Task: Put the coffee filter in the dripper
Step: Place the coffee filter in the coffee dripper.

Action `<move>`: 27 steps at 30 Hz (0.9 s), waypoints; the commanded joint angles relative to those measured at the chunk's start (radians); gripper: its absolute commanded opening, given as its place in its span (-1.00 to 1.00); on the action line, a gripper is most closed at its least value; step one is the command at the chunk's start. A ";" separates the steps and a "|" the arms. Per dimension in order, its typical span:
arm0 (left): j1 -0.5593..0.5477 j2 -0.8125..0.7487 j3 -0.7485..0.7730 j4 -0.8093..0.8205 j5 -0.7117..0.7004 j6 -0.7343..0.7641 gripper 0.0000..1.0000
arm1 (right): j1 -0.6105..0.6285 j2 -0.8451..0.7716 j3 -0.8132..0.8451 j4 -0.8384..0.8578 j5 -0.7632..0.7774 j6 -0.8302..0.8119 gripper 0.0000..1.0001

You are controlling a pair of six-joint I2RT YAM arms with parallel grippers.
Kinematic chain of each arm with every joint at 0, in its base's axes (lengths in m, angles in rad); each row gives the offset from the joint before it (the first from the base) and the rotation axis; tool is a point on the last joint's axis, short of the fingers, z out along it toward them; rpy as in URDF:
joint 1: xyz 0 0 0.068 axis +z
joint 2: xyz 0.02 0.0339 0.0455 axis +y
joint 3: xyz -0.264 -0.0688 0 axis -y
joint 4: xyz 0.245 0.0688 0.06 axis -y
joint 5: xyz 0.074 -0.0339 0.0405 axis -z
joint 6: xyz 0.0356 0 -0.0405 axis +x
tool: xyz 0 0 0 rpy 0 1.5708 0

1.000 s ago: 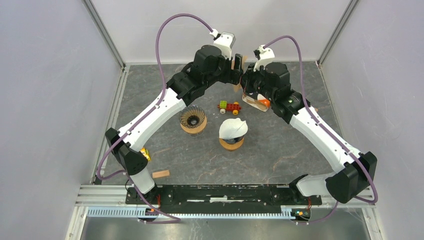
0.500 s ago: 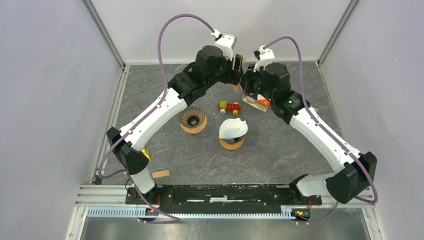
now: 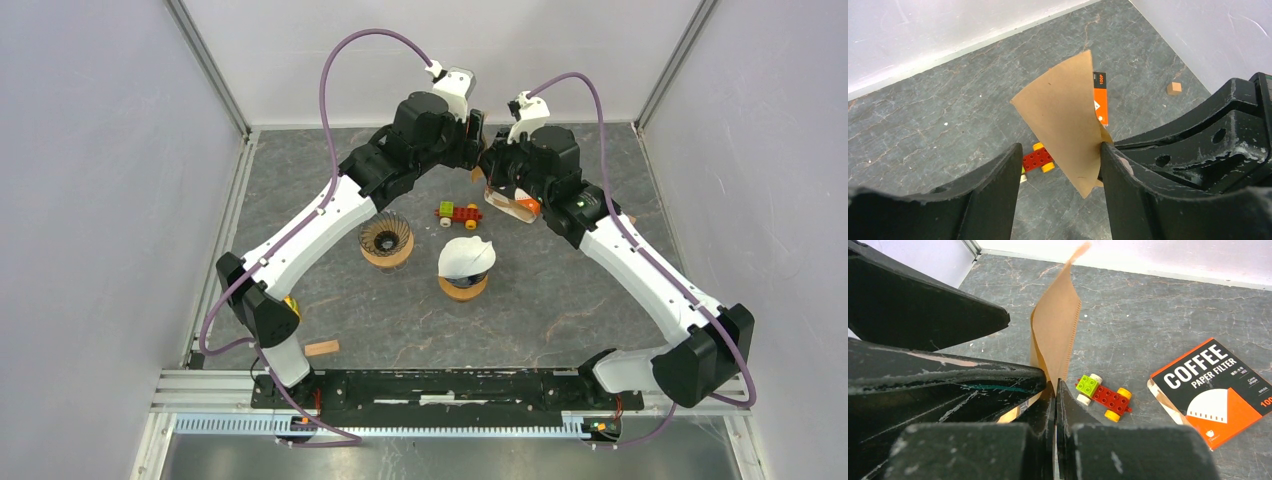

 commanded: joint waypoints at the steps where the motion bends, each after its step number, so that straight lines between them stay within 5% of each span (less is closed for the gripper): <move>1: -0.005 -0.009 0.011 0.031 -0.005 0.040 0.27 | 0.001 -0.034 -0.009 0.038 0.028 -0.013 -1.00; 12: -0.005 -0.032 -0.011 0.038 0.007 0.051 0.15 | 0.001 -0.038 -0.010 0.039 0.037 -0.018 -1.00; 27: -0.004 -0.038 -0.027 0.044 0.018 0.052 -0.28 | 0.001 -0.048 -0.014 0.038 0.042 -0.023 -1.00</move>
